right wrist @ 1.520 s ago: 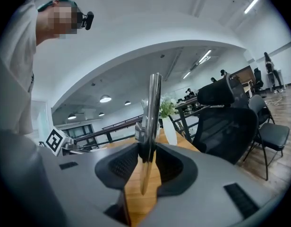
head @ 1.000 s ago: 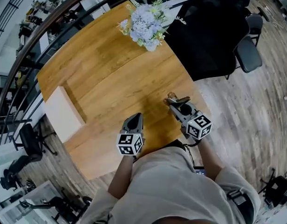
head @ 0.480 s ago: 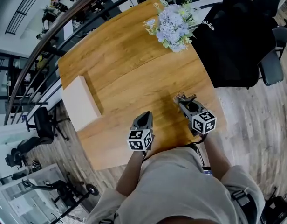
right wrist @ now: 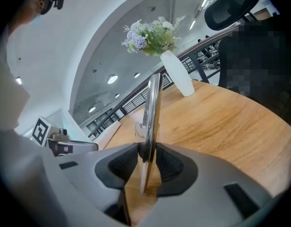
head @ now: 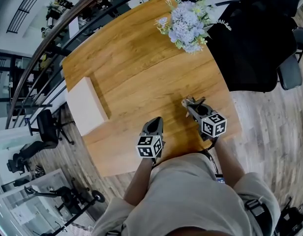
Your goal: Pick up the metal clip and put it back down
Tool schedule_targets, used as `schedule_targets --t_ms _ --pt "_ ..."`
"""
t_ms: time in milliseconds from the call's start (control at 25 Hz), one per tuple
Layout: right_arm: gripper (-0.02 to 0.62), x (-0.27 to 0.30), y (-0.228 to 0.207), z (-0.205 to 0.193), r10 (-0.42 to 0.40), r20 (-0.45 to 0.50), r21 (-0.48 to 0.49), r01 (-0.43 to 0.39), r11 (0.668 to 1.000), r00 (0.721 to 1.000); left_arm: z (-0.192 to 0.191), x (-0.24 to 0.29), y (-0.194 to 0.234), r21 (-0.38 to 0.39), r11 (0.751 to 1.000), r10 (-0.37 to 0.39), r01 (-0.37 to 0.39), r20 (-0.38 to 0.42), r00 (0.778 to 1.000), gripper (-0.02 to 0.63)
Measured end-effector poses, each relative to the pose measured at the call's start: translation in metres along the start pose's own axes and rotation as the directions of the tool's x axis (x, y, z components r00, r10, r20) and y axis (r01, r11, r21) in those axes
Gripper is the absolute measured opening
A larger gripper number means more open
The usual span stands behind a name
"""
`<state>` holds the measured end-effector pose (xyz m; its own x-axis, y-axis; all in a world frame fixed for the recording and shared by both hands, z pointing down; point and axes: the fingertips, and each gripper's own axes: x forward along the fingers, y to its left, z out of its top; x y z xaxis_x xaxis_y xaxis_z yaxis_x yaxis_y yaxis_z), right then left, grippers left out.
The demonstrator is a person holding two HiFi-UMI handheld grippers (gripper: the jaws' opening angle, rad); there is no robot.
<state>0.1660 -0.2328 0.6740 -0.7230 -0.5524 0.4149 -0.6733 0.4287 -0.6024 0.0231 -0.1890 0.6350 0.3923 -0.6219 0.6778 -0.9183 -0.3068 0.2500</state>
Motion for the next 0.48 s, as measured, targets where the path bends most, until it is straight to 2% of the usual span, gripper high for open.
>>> schedule_targets --t_ms 240,480 --pt "0.13 0.003 -0.009 -0.005 -0.024 -0.005 0.04 0.024 0.999 1.0 -0.003 0.004 -0.004 0.002 1.0 -0.018 0.018 -0.01 1.0 0.025" --pt "0.114 0.005 -0.013 -0.01 -0.064 -0.029 0.015 0.065 0.998 0.997 -0.005 0.006 -0.01 -0.009 0.999 -0.048 0.047 -0.014 0.999 0.025"
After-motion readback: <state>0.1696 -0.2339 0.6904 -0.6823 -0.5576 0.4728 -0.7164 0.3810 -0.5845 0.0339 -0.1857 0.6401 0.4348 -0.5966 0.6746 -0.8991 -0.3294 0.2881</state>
